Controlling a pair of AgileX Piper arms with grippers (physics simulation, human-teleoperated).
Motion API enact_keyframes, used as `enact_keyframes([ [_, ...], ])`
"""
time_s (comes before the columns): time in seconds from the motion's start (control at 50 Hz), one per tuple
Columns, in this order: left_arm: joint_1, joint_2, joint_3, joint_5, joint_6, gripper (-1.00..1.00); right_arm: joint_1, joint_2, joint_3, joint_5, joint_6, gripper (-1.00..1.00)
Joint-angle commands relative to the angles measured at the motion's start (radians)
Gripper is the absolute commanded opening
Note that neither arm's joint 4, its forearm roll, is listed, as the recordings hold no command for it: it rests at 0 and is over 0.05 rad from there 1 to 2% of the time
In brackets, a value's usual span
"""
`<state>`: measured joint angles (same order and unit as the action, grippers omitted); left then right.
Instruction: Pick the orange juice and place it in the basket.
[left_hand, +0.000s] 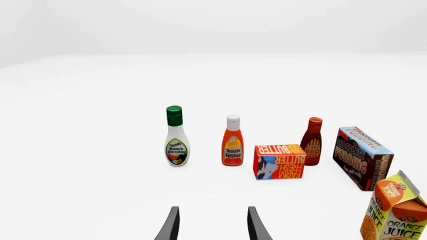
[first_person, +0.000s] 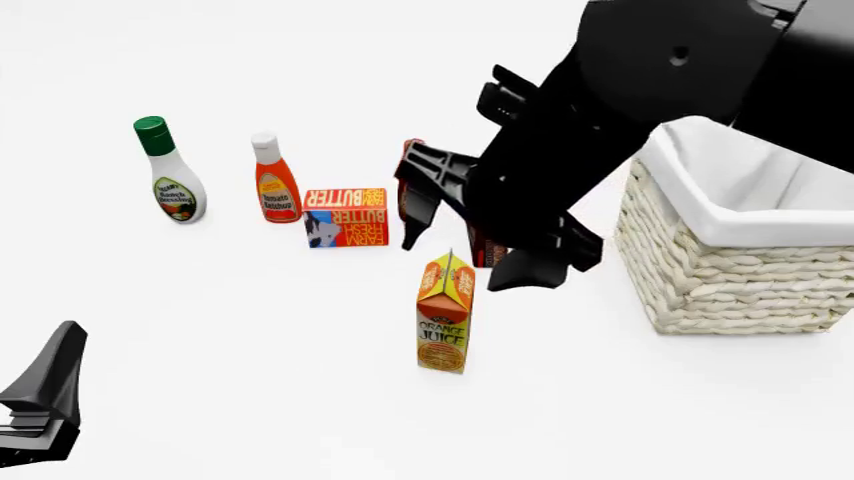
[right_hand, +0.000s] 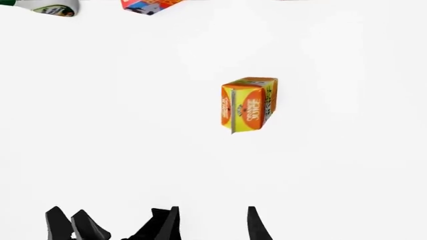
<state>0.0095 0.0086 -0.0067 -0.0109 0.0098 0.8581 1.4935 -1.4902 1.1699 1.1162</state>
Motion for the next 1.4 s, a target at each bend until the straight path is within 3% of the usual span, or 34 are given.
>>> enact_keyframes([
  [0.02,0.000,0.000,0.000,0.000,0.000,1.00,-0.017,0.067,-0.047,0.050,-0.018,1.00],
  [0.64,0.000,0.000,0.000,0.000,0.000,1.00,-0.090,0.265,-0.141,0.050,-0.162,1.00],
  [0.68,0.000,0.000,0.000,0.000,0.000,1.00,-0.130,0.275,-0.127,0.050,-0.204,1.00],
  [0.92,0.000,0.000,0.000,0.000,0.000,1.00,-0.154,0.297,-0.123,0.050,-0.239,1.00],
  [1.18,0.000,0.000,0.000,0.000,0.000,1.00,-0.117,0.323,-0.161,0.050,-0.233,1.00],
  [1.4,0.000,0.000,0.000,0.000,0.000,1.00,-0.149,0.335,-0.137,0.050,-0.279,1.00],
])
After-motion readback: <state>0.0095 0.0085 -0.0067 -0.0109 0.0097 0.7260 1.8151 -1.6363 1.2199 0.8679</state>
